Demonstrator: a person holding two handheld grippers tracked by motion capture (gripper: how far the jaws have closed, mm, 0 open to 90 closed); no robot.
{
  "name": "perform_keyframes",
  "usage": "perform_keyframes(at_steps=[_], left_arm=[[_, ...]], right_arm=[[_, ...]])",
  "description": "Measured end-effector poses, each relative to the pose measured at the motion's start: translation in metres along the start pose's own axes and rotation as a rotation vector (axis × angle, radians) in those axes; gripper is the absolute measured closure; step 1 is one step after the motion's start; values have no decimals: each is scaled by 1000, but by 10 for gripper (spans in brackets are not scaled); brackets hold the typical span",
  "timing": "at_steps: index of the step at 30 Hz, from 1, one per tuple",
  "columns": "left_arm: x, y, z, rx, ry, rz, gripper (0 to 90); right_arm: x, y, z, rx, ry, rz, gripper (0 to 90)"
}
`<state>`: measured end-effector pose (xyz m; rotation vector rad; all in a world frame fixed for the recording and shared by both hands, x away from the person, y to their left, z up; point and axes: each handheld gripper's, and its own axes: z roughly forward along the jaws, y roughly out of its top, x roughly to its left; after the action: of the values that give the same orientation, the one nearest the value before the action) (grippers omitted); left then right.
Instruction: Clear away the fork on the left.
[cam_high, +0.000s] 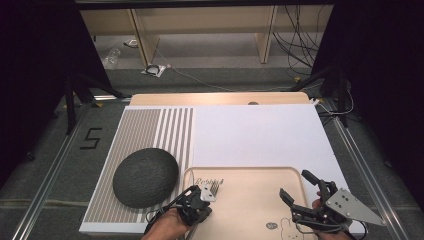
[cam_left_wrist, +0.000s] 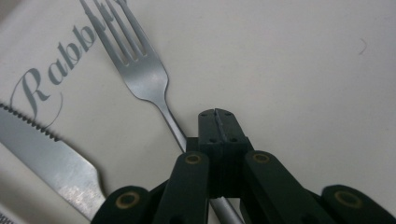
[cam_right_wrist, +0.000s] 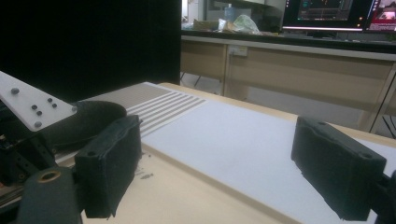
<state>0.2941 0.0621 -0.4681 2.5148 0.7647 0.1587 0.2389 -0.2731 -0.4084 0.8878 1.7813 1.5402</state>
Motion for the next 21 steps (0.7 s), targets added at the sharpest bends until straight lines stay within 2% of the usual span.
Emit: perform_keyframes(at_steps=[21], left_arm=[[17, -5, -5, 17, 22, -47, 894]], right_arm=[[0, 0, 0, 0, 1, -3, 169]])
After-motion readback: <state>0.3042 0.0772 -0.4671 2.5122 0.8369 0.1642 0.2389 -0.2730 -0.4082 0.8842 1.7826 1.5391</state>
